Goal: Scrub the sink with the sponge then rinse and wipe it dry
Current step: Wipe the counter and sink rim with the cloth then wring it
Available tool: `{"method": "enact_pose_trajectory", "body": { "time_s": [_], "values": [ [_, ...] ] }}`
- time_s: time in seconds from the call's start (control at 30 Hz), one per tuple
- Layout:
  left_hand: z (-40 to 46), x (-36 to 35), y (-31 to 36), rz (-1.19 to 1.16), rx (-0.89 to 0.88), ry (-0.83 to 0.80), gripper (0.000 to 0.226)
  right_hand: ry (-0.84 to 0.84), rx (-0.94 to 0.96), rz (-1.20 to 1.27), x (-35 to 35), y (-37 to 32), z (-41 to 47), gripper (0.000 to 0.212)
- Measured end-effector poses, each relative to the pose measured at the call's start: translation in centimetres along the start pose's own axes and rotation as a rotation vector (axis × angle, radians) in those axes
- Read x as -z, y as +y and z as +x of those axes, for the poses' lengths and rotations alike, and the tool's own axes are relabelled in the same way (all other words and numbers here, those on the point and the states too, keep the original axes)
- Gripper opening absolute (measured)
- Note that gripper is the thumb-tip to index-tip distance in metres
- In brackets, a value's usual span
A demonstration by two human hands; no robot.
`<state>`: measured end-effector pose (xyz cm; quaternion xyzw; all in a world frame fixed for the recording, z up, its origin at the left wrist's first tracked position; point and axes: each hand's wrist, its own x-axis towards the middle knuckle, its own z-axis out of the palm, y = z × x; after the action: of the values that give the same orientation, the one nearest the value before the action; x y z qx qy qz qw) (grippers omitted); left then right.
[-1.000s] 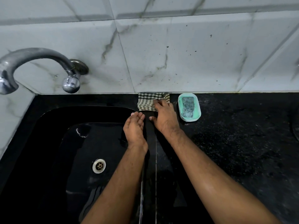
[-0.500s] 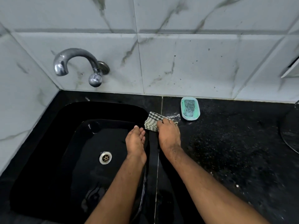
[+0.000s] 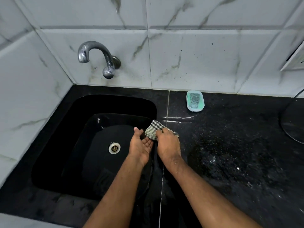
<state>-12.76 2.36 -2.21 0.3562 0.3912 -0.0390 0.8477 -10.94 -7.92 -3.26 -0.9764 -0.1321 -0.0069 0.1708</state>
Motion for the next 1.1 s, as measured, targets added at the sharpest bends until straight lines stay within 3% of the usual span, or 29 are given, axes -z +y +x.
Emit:
{"method": "enact_pose_trajectory", "body": {
  "time_s": [0.3,0.4,0.63,0.83,0.97,1.1],
  "values": [
    [-0.9,2.1,-0.1,-0.092,-0.013,0.032,0.050,0.013,0.012,0.192,-0.2,-0.8,-1.8,0.014],
    [-0.8,2.7,0.3,-0.093,-0.017,0.064,0.054,-0.003,-0.075,0.411,0.8,-2.4,-1.7,0.012],
    [-2.0,3.4,0.8,0.050,-0.063,0.019,0.040,-0.027,-0.414,1.073,2.9,-4.7,-0.5,0.023],
    [-1.9,3.9,2.7,0.018,-0.198,0.231,0.021,-0.097,-0.605,1.525,2.8,-4.8,0.5,0.029],
    [-2.5,3.6,4.4,0.124,-0.334,0.215,0.022,-0.072,-0.664,1.506,1.0,-3.3,0.8,0.045],
    [-3.4,2.0,5.0,0.206,-0.437,0.136,0.020,-0.143,-0.648,1.238,-0.5,-2.7,0.5,0.058]
  ]
}}
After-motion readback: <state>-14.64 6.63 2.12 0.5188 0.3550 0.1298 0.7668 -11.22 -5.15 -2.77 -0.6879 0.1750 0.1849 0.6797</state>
